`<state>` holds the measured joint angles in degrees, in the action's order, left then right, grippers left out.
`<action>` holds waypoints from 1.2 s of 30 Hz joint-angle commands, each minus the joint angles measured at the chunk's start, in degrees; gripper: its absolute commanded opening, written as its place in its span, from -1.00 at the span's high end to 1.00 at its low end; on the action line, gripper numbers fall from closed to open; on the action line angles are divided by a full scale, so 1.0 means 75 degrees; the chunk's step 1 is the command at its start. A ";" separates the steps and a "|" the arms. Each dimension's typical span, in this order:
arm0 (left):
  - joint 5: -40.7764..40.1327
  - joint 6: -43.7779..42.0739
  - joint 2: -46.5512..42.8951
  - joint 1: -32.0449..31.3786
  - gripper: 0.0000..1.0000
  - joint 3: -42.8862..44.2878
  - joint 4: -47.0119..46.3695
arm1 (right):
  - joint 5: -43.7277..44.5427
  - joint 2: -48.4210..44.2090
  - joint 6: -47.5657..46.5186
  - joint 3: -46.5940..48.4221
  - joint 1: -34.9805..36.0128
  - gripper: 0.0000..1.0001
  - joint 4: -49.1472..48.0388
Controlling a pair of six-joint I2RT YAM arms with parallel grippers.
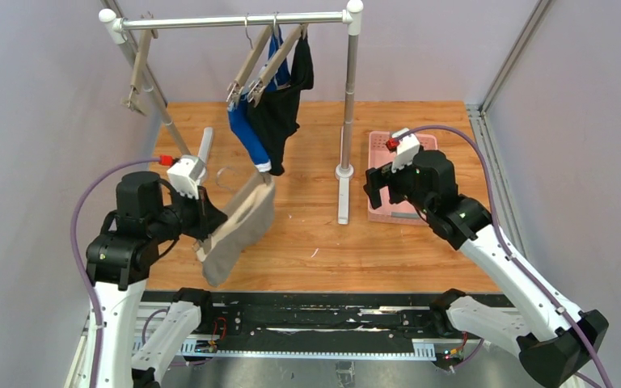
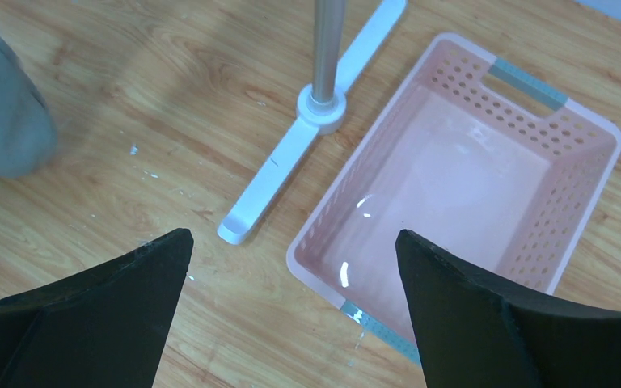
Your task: Remove the underwear clipped to the hanger
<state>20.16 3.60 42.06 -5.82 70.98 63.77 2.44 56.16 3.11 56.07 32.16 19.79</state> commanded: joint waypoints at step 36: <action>0.6309 -0.2296 0.1422 -0.0672 1.00 0.0180 -0.1913 | -1.0130 0.1629 0.3431 0.0911 -0.1351 -0.99 -0.6075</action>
<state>65.30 -12.43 52.77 -10.44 70.26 51.07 -71.99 67.85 26.04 61.65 20.18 -22.00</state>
